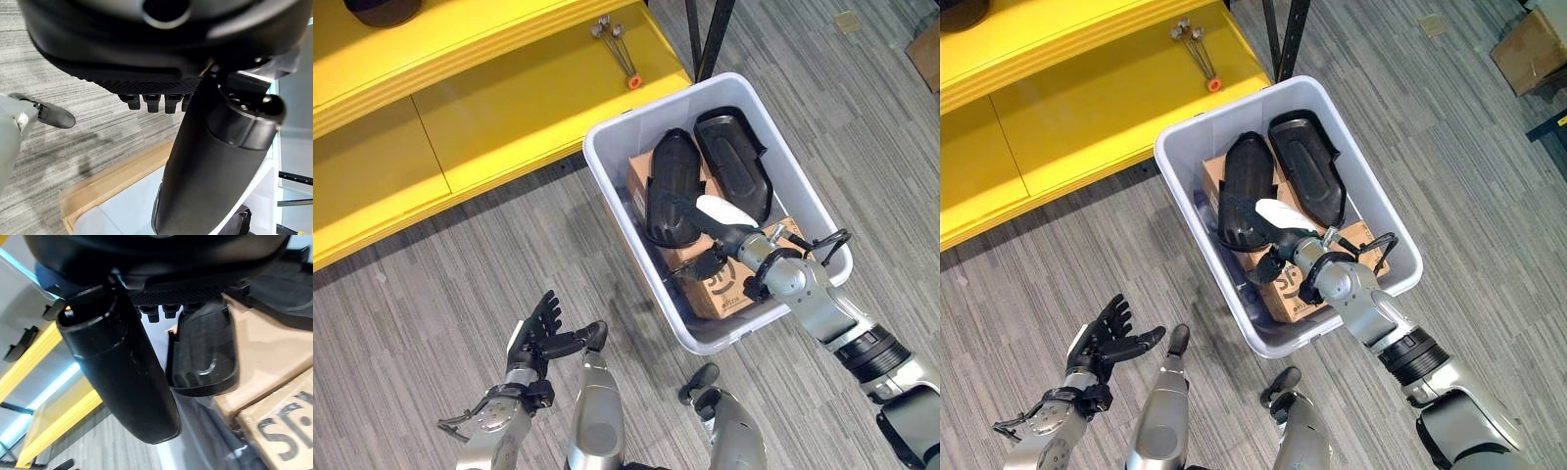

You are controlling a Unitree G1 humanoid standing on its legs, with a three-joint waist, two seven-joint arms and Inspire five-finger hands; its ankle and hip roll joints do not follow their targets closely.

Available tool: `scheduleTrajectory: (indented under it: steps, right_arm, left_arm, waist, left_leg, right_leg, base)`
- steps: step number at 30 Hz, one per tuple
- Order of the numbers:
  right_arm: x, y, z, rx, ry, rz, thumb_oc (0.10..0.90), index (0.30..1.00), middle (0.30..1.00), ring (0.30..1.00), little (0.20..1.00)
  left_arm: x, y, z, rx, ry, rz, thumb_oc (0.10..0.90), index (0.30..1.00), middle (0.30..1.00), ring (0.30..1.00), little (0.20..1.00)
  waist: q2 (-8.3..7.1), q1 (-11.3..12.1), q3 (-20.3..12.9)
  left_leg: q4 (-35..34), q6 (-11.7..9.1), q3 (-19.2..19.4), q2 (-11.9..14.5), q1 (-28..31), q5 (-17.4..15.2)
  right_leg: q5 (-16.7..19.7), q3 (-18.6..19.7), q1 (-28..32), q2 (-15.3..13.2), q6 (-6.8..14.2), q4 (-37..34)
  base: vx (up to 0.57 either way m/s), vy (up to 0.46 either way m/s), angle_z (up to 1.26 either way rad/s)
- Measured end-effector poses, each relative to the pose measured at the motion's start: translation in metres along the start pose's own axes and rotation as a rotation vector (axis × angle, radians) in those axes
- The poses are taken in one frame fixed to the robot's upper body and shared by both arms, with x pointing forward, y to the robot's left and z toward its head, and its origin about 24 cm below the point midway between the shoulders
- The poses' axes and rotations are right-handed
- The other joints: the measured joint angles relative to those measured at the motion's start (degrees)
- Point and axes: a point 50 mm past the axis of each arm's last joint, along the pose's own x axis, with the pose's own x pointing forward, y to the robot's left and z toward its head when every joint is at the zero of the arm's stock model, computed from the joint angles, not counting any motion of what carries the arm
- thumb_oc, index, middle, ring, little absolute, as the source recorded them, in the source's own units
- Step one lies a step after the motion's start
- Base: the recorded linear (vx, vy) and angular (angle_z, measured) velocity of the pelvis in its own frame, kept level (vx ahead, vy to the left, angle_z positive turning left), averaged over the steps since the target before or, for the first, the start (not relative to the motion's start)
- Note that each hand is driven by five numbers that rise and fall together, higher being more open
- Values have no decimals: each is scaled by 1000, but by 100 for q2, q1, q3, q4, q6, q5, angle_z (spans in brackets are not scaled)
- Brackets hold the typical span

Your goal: Move parts from the plastic box to the shelf.

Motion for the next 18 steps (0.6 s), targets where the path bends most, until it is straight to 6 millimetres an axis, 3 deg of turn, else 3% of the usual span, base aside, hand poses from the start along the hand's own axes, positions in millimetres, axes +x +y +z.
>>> scheduleTrajectory:
  steps: [18]
  right_arm:
    - [5, -2, -5, -22, 30, -4, 900, 1000, 1000, 1000, 1000]
  left_arm:
    - [2, -6, 3, -33, -15, -21, 900, 1000, 1000, 1000, 1000]
  waist:
    - [86, 5, 85]
  left_leg:
    - [25, -42, -24, -10, -179, 34]
  right_leg:
    - [-75, -1, -218, -47, -18, 190]
  base:
    - [-1, 0, 1]
